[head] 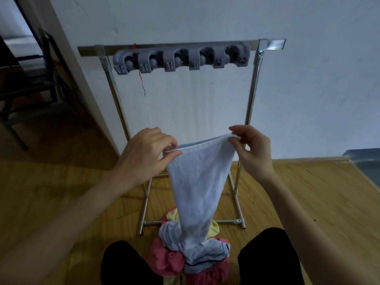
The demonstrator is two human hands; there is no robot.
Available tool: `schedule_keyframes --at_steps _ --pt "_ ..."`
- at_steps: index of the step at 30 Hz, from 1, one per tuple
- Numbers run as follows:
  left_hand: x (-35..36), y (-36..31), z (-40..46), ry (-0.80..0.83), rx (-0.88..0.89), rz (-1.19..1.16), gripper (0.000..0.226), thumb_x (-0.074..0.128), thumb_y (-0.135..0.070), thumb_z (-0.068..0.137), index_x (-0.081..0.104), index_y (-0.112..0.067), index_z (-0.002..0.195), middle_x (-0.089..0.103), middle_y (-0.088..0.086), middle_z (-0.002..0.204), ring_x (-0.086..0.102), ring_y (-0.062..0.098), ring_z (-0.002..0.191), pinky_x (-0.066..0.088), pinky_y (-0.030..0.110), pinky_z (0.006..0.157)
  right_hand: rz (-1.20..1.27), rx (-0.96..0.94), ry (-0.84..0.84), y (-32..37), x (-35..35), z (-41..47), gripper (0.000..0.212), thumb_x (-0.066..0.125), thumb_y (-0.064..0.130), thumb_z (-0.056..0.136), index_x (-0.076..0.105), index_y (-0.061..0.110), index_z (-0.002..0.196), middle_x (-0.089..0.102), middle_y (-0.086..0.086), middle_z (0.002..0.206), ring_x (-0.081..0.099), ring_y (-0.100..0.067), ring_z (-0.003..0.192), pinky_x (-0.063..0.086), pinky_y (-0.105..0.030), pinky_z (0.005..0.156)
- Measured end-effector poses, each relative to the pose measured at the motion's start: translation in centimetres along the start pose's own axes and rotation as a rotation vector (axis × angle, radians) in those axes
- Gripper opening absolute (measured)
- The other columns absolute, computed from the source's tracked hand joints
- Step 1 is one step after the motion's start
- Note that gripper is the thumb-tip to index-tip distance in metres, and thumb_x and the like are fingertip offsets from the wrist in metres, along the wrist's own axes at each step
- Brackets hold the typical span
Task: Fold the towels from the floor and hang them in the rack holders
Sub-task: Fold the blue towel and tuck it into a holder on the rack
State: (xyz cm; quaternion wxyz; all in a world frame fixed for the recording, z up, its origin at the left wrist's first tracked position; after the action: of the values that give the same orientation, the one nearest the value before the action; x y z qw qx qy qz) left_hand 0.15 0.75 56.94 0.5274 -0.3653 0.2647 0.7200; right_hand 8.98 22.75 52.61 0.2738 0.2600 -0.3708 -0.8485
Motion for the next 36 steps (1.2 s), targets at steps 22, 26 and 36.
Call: schedule_keyframes --at_steps 22,26,36 --pt "6.1 -1.7 -1.8 0.567 -0.224 -0.676 0.060 0.056 -0.018 0.093 0.030 -0.050 0.136 0.055 0.002 0.076 0.054 0.020 0.069 0.048 0.032 0.065 0.150 0.067 -0.022 0.3 2.1 0.2 0.020 0.058 -0.008 0.084 0.052 0.006 0.098 0.057 -0.001 0.092 0.057 -0.005 0.085 0.050 -0.020 0.067" --pt "6.0 -2.7 -1.2 0.722 -0.129 -0.553 0.043 0.056 -0.016 0.088 0.055 -0.036 0.125 0.065 0.007 0.094 0.060 0.022 0.077 0.050 0.042 0.069 0.159 0.082 0.035 0.0 2.8 -0.1 0.021 0.057 -0.008 0.084 0.052 0.007 0.097 0.056 0.003 0.092 0.057 -0.007 0.086 0.051 -0.023 0.069" --pt "5.0 -3.2 0.3 0.776 0.139 -0.275 0.032 0.055 -0.008 0.092 0.064 -0.015 0.123 0.071 -0.001 0.103 0.057 -0.013 0.079 0.045 0.007 0.077 0.158 0.082 0.085 -0.2 3.5 -0.9 0.021 0.057 -0.008 0.083 0.054 0.008 0.095 0.058 0.001 0.092 0.058 -0.013 0.089 0.052 -0.020 0.072"
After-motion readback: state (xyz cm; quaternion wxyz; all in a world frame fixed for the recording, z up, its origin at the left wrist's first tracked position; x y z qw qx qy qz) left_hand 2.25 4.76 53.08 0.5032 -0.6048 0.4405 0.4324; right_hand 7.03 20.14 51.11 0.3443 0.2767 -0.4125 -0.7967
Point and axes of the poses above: each hand's wrist, its own z-axis towards the middle knuckle, its own x-axis out of the palm, y = z × x, the point moved 7 cm from there along z, towards the middle knuckle
